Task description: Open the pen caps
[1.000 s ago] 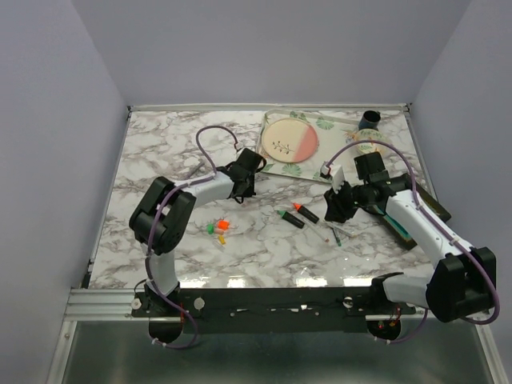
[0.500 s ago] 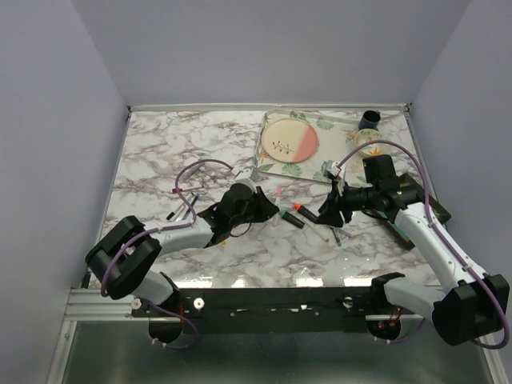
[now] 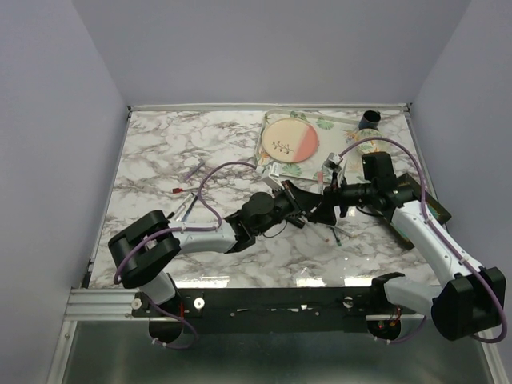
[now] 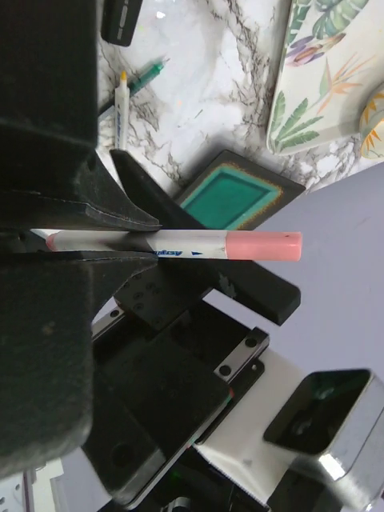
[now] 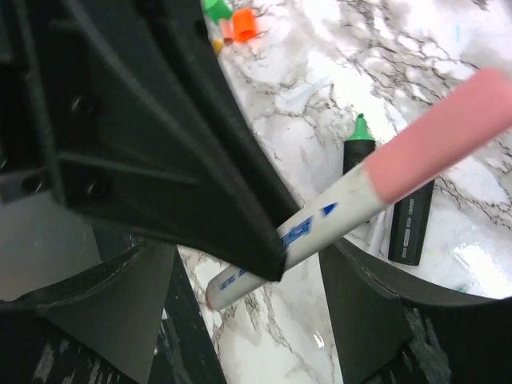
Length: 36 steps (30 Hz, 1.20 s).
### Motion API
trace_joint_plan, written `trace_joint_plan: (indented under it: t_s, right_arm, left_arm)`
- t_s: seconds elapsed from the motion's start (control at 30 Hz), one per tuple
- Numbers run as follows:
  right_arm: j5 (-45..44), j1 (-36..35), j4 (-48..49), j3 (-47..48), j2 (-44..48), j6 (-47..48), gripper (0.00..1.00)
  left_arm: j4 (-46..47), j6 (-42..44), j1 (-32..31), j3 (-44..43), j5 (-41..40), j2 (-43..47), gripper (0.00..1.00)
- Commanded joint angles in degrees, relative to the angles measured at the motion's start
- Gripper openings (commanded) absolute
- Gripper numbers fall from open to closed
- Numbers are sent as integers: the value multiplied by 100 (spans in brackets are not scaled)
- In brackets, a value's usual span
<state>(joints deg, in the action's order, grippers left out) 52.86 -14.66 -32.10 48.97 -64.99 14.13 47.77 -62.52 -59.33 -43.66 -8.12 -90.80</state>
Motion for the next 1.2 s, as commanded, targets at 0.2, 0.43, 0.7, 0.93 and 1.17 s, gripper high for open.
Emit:
trace_joint_plan:
  t_s: [0.2, 0.43, 0.7, 0.93, 1.17]
  right_arm:
    - [-1015, -29, 722, -151, 329, -842, 45]
    - [-910, -29, 547, -98, 277, -562, 1]
    - [21, -29, -533, 174, -4, 1038, 1]
    - [225, -29, -868, 280, -181, 1355, 1]
    - [190, -29, -860, 297, -216, 1329, 1]
  left_arm:
    - [347, -102, -175, -73, -761, -43, 0]
    - [277, -50, -175, -20, -796, 54, 2]
    - [154, 354, -9, 217, -867, 449, 69]
    - [-30, 636, 194, 200, -700, 660, 66]
    - [4, 715, 255, 121, -375, 573, 47]
